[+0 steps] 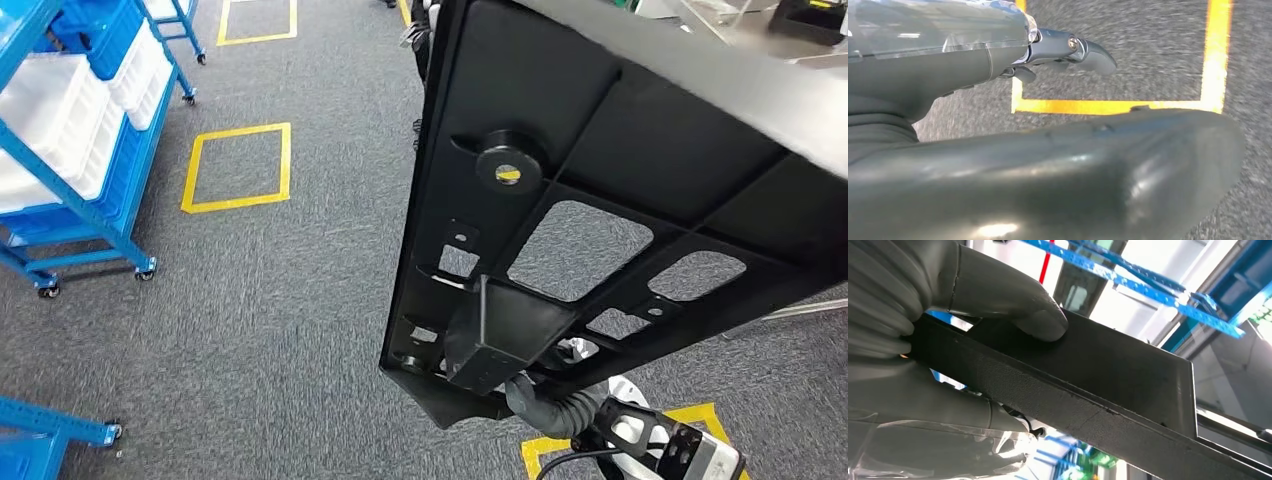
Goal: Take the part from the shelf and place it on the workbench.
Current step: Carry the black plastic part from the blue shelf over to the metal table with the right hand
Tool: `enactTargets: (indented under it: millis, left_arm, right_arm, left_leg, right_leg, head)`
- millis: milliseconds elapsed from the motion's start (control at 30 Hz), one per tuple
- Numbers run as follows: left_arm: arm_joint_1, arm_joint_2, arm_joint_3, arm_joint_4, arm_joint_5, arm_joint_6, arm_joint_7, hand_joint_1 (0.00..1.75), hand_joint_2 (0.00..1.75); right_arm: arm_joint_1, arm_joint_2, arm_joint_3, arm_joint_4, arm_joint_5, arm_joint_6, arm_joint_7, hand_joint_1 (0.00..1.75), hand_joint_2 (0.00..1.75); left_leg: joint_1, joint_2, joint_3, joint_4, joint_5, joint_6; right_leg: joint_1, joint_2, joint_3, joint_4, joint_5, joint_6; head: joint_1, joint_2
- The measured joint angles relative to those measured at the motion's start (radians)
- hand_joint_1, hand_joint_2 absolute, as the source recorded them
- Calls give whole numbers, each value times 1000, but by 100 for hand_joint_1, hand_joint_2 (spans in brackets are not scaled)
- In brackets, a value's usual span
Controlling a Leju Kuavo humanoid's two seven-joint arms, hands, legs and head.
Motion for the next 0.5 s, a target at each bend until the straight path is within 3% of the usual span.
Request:
enactTargets:
  millis: [67,100,133,167,233,267,300,367,433,500]
  left_arm:
    - [2,0,1,0,0,1,0,0,0]
    - [4,0,2,0,0,2,1,0,0]
    - [5,0,2,0,0,2,2,0,0]
    - [6,-1,3,0,0,3,3,0,0]
    - [6,-1,4,0,0,3,4,0,0]
    - [6,-1,5,0,0,3,4,0,0]
    - [6,-1,6,0,0,3,3,0,0]
    - [5,0,7,0,0,4,2,0,0]
    - [3,0,7,0,1,4,1,0,0]
    - [2,0,7,0,2,4,0,0,0]
  right_arm:
    - [-2,0,-1,2,-4,4,-1,175,175]
    - [-3,0,-2,4,-6,6,-1,175,175]
    - [-3,-1,-2,7,-8,9,-1,175,175]
    - [-3,-1,-2,10,-10,11,-1,175,175]
    - [-4,-1,-2,16,-12,16,-1,175,175]
    - [-5,-1,-2,18,-13,17,-1,175,175]
    - [-7,-1,-2,20,-14,18,-1,175,175]
    - [-9,-1,-1,23,-18,21,-1,175,175]
    - [-10,-1,-1,25,-23,25,-2,175,175]
    - [-17,-1,-2,28,-30,30,-2,175,175]
  left_leg:
    - [3,-39,-62,136,-69,-5]
    - [3,-46,-95,203,-93,-6]
    - [4,-49,-116,241,-98,-6]
    - [4,-50,-118,238,-81,-4]
    - [4,-67,-69,119,-3,3]
    - [4,-89,-38,47,29,7]
    - [5,-108,-14,-9,49,10]
    - [2,-127,0,-47,55,17]
    - [3,-108,1,-56,63,28]
    - [5,-86,4,-70,73,43]
  right_leg:
    - [0,18,-1,0,2,-7]
    - [1,28,-2,0,2,-8]
    - [3,39,-2,0,3,-8]
    - [4,50,-1,1,3,-9]
    - [4,71,3,2,3,-7]
    - [5,81,3,4,3,-5]
    - [5,90,2,5,3,-1]
    - [3,108,-6,5,9,12]
    - [0,117,-12,3,13,26]
    - [3,79,-31,41,-16,34]
  head:
    - [0,0]
    - [0,0]
    - [0,0]
    - [0,0]
    - [0,0]
    - [0,0]
    - [0,0]
    - [0,0]
    - [0,0]
    - [0,0]
